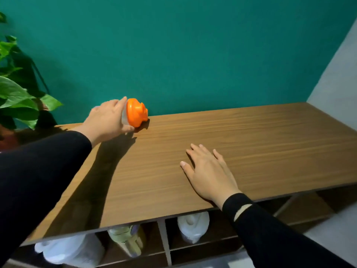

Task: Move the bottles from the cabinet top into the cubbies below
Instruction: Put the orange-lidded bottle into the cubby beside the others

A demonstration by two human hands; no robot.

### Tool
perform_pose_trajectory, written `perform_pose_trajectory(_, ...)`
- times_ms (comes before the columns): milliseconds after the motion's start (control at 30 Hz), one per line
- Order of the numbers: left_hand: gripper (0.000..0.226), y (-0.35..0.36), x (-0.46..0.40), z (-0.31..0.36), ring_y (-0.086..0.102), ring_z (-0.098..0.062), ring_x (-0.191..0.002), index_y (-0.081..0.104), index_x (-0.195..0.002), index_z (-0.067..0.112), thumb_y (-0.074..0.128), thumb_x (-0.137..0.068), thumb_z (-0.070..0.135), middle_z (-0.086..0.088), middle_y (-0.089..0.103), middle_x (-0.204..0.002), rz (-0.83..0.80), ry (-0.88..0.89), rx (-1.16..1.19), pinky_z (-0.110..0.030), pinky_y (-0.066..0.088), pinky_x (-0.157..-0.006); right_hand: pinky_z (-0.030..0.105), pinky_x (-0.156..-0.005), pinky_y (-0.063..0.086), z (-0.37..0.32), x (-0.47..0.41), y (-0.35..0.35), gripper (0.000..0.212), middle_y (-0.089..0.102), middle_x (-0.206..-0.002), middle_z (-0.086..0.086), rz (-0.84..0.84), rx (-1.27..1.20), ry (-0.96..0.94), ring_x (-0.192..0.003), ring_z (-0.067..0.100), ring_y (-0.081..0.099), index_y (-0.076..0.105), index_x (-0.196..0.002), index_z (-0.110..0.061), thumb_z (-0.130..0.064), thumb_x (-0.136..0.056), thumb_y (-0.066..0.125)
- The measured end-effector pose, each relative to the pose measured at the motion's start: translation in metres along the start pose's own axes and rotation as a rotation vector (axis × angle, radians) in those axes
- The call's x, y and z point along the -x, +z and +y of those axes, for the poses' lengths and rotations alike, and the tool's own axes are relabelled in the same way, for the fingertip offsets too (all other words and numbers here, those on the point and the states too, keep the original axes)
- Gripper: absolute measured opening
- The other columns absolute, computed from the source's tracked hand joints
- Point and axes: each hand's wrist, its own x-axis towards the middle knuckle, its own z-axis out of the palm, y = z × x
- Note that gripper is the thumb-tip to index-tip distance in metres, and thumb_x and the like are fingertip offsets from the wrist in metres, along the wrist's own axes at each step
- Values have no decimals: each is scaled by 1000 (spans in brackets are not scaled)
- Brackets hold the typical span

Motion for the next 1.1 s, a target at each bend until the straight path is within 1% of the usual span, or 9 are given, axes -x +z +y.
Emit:
perform_pose_trajectory(167, 98, 10, -28, -4, 56, -45, -112, 40, -140, 20, 85, -62, 58, -23, 51, -127, -4, -7, 12, -54, 51, -90, 45, -125, 13, 2, -2, 2, 57, 30, -163, -6, 14, 5, 0, -152, 12, 18, 39, -150, -25, -52, -101, 28)
perform_pose_trajectory(233, 98, 15, -31, -8, 57, -44, -114, 41, -138, 16, 87, -61, 56, -22, 53, -130, 2, -7, 24, -54, 51, -91, 45, -125, 13, 1, -1, 2, 57, 30, -163, -6, 15, 2, -1, -152, 12, 18, 40, -150, -24, -51, -101, 28)
perform_pose_trajectory(433, 89, 18, -7, -6, 61, -44, -92, 50, -118, 8, 77, -57, 68, -22, 59, -102, 127, 8, -68, -51, 53, -77, 42, -125, 14, 4, -3, 4, 55, 35, -161, -4, 43, -47, 10, -151, 11, 23, 46, -146, -21, -49, -101, 33)
perform_pose_trajectory(600, 83, -5, 50, 28, 55, -35, -107, 46, -129, 13, 74, -64, 58, -14, 55, -114, 194, -62, 338, -48, 50, -90, 41, -121, 25, 4, 6, -9, 54, 51, -149, -5, 44, -249, 86, -143, 18, 37, 51, -142, -25, -55, -97, 41)
perform_pose_trajectory(767, 89, -42, 130, 115, 51, -14, -120, 43, -138, 18, 84, -63, 43, 0, 52, -128, 235, 43, 812, -35, 44, -103, 44, -111, 44, -9, 45, -36, 53, 60, -135, -11, 155, -1039, 54, -125, 3, 56, 48, -141, -27, -46, -93, 59)
perform_pose_trajectory(867, 92, -54, 179, 170, 52, -9, -120, 42, -136, 25, 79, -54, 44, 7, 51, -127, 232, 119, 1013, -32, 46, -102, 47, -107, 43, -17, 99, -54, 72, 62, -136, -5, 270, -1277, -64, -128, 16, 58, 47, -138, -33, -69, -78, 62)
perform_pose_trajectory(933, 95, -53, 206, 202, 51, -7, -121, 36, -134, 34, 82, -51, 44, 11, 47, -127, 214, 142, 1103, -27, 45, -100, 47, -108, 40, -14, 133, -61, 83, 61, -139, -1, 376, -1377, -40, -130, 22, 57, 44, -140, -37, -74, -69, 67)
perform_pose_trajectory(1033, 95, -35, 236, 244, 50, -5, -126, 34, -131, 42, 90, -55, 36, 13, 44, -132, 91, 221, 1211, -30, 46, -106, 46, -108, 41, 6, 175, -57, 92, 66, -133, -6, 532, -1395, 179, -125, 17, 61, 48, -135, -44, -75, -54, 79)
perform_pose_trajectory(1100, 91, -18, 251, 266, 51, -6, -129, 38, -133, 41, 91, -60, 34, 15, 46, -136, -55, 249, 1287, -36, 46, -107, 31, -100, 48, 25, 200, -51, 91, 70, -122, -14, 587, -1300, 329, -114, 4, 65, 50, -124, -53, -75, -43, 82)
